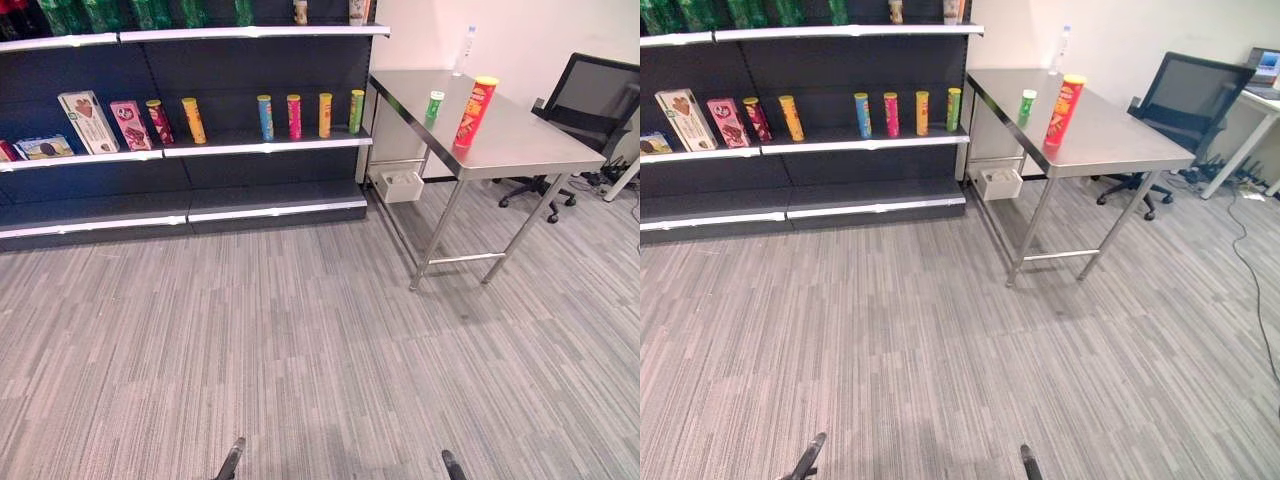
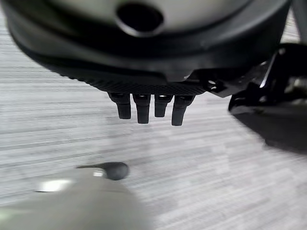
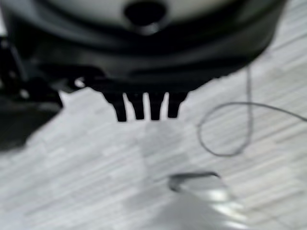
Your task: Put the goods on the table back onto the shelves and tidy them up.
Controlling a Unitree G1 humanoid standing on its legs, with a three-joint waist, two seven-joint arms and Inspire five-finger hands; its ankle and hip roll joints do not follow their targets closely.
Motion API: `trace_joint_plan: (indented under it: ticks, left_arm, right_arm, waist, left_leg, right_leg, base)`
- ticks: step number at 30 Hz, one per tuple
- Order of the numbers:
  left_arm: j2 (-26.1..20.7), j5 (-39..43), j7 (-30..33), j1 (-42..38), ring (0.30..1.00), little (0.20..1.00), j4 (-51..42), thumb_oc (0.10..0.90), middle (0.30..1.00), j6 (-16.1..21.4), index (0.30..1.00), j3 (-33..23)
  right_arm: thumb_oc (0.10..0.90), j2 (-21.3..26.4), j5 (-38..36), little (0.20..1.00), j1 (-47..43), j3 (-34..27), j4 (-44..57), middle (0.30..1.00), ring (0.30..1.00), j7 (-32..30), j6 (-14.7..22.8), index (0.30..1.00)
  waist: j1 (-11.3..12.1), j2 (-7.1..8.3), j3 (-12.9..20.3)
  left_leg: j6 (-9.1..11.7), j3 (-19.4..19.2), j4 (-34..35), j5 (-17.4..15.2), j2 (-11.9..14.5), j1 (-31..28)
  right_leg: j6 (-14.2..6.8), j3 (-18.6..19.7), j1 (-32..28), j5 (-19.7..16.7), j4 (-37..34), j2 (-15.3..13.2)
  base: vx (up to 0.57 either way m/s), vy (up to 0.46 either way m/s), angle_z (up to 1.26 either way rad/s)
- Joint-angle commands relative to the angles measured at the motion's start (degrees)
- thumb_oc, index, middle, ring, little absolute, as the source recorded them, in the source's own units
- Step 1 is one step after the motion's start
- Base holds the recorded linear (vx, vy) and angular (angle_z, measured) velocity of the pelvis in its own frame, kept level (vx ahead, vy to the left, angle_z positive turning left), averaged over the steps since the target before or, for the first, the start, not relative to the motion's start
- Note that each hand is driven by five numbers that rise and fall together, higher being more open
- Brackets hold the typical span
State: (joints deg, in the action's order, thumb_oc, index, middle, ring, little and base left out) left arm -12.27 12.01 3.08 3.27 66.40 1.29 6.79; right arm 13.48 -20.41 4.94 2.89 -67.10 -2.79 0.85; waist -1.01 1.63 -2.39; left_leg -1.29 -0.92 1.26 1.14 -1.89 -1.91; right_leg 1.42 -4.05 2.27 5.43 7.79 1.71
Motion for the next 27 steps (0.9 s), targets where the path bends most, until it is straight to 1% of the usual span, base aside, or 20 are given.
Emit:
trace_joint_plan:
  ticks: [1, 10, 17, 21, 22, 23, 24, 25, 26, 27]
  left_arm:
    - [-1.3, 0.6, 0.0, -5.3, 0.900, 0.900, -0.7, 0.800, 0.900, 3.1, 0.900, 0.4]
    - [-1.5, -2.6, 0.7, -5.5, 0.900, 0.900, 2.3, 0.800, 0.900, 2.7, 0.900, 0.4]
    - [-1.8, -2.4, 0.9, -6.1, 0.900, 0.900, 2.0, 0.800, 0.900, 2.5, 0.900, 0.3]
    - [-1.8, -1.5, 0.6, -6.2, 0.900, 0.900, 1.7, 0.800, 0.900, 2.5, 0.900, 0.2]
    - [-2.0, -1.6, 0.7, -6.3, 0.900, 0.900, 1.5, 0.800, 0.900, 2.5, 0.900, 0.4]
    - [-2.1, -1.6, 0.6, -6.5, 0.900, 0.900, 1.1, 0.800, 0.900, 2.6, 0.900, 0.6]
    - [-2.1, -1.6, 0.6, -6.5, 0.900, 0.900, 1.1, 0.800, 0.900, 2.6, 0.900, 0.6]
    - [-2.5, 0.0, 0.4, -6.8, 0.900, 0.900, -0.5, 0.800, 0.900, 2.8, 0.900, 0.7]
    - [-2.5, 0.0, 0.4, -6.8, 0.900, 0.900, -0.5, 0.800, 0.900, 2.8, 0.900, 0.7]
    - [-2.8, 0.8, 0.1, -6.7, 0.900, 0.900, -1.6, 0.800, 0.900, 2.8, 0.900, 0.8]
  right_arm:
    - [0.800, 2.5, -0.4, 0.900, -3.7, 0.6, 1.2, 0.900, 0.900, 0.2, 2.3, 0.900]
    - [0.800, 2.9, 2.2, 0.900, -4.4, 2.4, 0.4, 0.900, 0.900, 0.6, 1.9, 0.900]
    - [0.800, 3.3, 3.2, 0.900, -4.7, 2.8, -0.3, 0.900, 0.900, 0.9, 1.2, 0.900]
    - [0.800, 3.4, 2.8, 0.900, -4.9, 2.8, 0.1, 0.900, 0.900, 0.8, 1.3, 0.900]
    - [0.800, 3.5, 2.7, 0.900, -5.0, 3.0, 0.6, 0.900, 0.900, 0.8, 1.5, 0.900]
    - [0.800, 3.6, 2.7, 0.900, -5.1, 3.1, 0.8, 0.900, 0.900, 0.8, 1.5, 0.900]
    - [0.800, 3.6, 2.7, 0.900, -5.2, 3.1, 0.8, 0.900, 0.900, 0.8, 1.5, 0.900]
    - [0.800, 4.0, 2.2, 0.900, -5.3, 3.3, 1.8, 0.900, 0.900, 0.8, 1.9, 0.900]
    - [0.800, 4.0, 2.2, 0.900, -5.3, 3.3, 1.8, 0.900, 0.900, 0.8, 1.9, 0.900]
    - [0.800, 4.4, 2.2, 0.900, -5.1, 3.3, 3.0, 0.900, 0.900, 0.9, 2.0, 0.900]
  waist:
    - [-0.5, 1.05, -3.3]
    - [0.0, 0.94, -3.1]
    - [0.1, 1.07, -3.6]
    - [0.1, 1.05, -4.3]
    - [0.1, 1.30, -5.0]
    - [0.1, 1.44, -5.6]
    - [0.0, 1.44, -5.6]
    - [0.2, 2.10, -7.2]
    - [0.1, 2.07, -7.1]
    - [0.2, 2.44, -8.4]
  left_leg:
    - [4.5, 0.9, 3.7, -1.9, 2.1, -3.5]
    - [4.4, 0.6, 3.7, -2.1, 2.1, -3.8]
    - [4.8, 0.7, 3.7, -2.2, 2.6, -4.2]
    - [5.0, 1.3, 3.1, -2.3, 3.2, -4.2]
    - [5.3, 1.4, 0.1, -3.4, 3.7, -3.3]
    - [5.4, 1.5, -2.2, -3.8, 3.8, -2.2]
    - [5.4, 1.5, -2.3, -3.8, 3.8, -2.1]
    - [6.2, 1.2, -9.2, -3.9, 3.6, 1.7]
    - [6.2, 1.3, -9.6, -4.0, 3.7, 2.0]
    - [6.6, 1.2, -15.0, -2.5, 4.0, 4.9]
  right_leg:
    - [-8.3, 0.7, -6.5, -5.9, -12.6, -3.5]
    - [-8.3, 0.5, -6.8, -5.7, -12.8, -3.6]
    - [-8.0, -0.1, -7.2, -5.1, -12.5, -3.4]
    - [-7.3, 0.0, -6.9, -4.3, -11.4, -2.8]
    - [-6.9, 0.3, -6.7, -3.8, -10.5, -2.5]
    - [-6.6, 0.6, -6.5, -3.6, -10.1, -2.5]
    - [-6.6, 0.5, -6.5, -3.6, -10.1, -2.5]
    - [-6.0, 0.7, -6.2, -3.4, -9.4, -2.5]
    - [-6.0, 0.7, -6.1, -3.4, -9.3, -2.5]
    - [-5.4, 0.8, -6.1, -3.1, -8.7, -2.5]
  base:
    - [0.00, 0.000, 0.00]
    - [0.00, -0.003, 0.00]
    - [0.03, -0.062, 0.00]
    - [0.05, -0.104, 0.02]
    - [0.02, -0.104, 0.02]
    - [0.02, -0.104, 0.02]
    - [-0.03, -0.125, 0.02]
    - [-0.03, -0.095, 0.02]
    - [-0.04, -0.161, 0.11]
    - [-0.02, -0.183, 0.13]
